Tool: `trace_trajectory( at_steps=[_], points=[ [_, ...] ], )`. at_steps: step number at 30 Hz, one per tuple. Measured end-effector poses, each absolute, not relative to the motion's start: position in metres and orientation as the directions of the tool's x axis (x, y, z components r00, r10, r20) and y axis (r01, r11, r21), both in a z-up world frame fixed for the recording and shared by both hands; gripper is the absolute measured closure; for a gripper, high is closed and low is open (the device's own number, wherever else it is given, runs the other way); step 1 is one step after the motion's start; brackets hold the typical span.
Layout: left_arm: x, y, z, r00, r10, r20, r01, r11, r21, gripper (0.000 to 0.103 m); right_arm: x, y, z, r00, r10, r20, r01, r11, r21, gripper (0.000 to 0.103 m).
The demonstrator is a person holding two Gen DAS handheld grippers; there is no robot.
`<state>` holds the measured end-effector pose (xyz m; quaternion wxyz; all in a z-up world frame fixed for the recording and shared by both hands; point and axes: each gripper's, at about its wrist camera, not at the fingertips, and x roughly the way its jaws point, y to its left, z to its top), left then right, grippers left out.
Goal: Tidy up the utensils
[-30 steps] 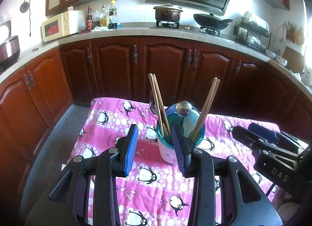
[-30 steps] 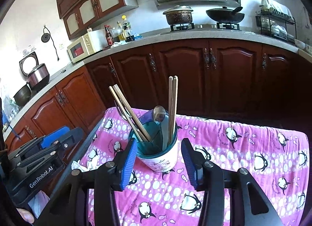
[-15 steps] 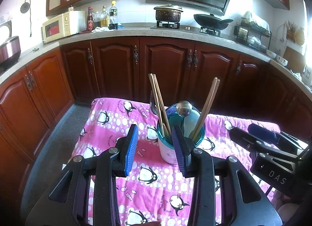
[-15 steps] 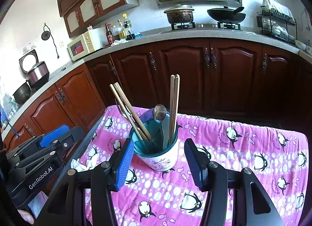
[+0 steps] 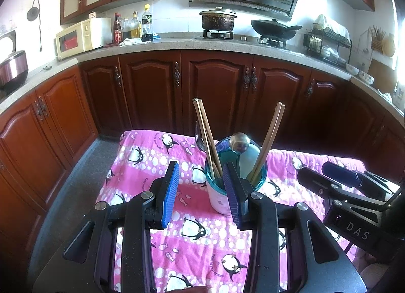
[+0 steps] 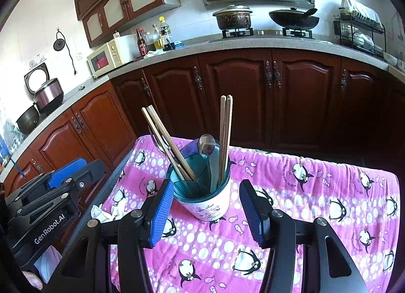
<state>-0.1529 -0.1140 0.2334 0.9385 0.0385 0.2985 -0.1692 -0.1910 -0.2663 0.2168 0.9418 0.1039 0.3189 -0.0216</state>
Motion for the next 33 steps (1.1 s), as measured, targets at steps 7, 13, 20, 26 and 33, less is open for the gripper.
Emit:
trace_trajectory(
  at_steps=[7, 13, 20, 26, 33],
  points=[
    [-0.154, -0.114, 0.235, 0.765, -0.294, -0.573, 0.341, 0.940, -0.027, 0.068, -0.190, -0.267, 0.215, 0.792, 0.029, -0.610, 0.104, 0.978, 0.181, 0.051],
    [-0.154, -0.115, 0.235, 0.767, -0.294, -0.570, 0.342, 0.939, -0.024, 0.068, -0.190, -0.266, 0.213, 0.789, 0.029, -0.614, 0.103, 0.979, 0.178, 0.051],
    [-0.154, -0.117, 0.233, 0.767, -0.294, -0.571, 0.341, 0.940, -0.026, 0.068, -0.188, -0.266, 0.212, 0.785, 0.033, -0.619, 0.099, 0.979, 0.179, 0.051],
    [-0.154, -0.118, 0.229, 0.759, -0.302, -0.577, 0.347, 0.937, -0.035, 0.068, -0.186, -0.267, 0.208, 0.780, 0.037, -0.625, 0.098, 0.979, 0.180, 0.050],
    [-0.149, -0.116, 0.220, 0.756, -0.304, -0.580, 0.344, 0.938, -0.045, 0.068, -0.188, -0.285, 0.196, 0.774, 0.022, -0.633, 0.130, 0.972, 0.193, 0.047]
  ],
)
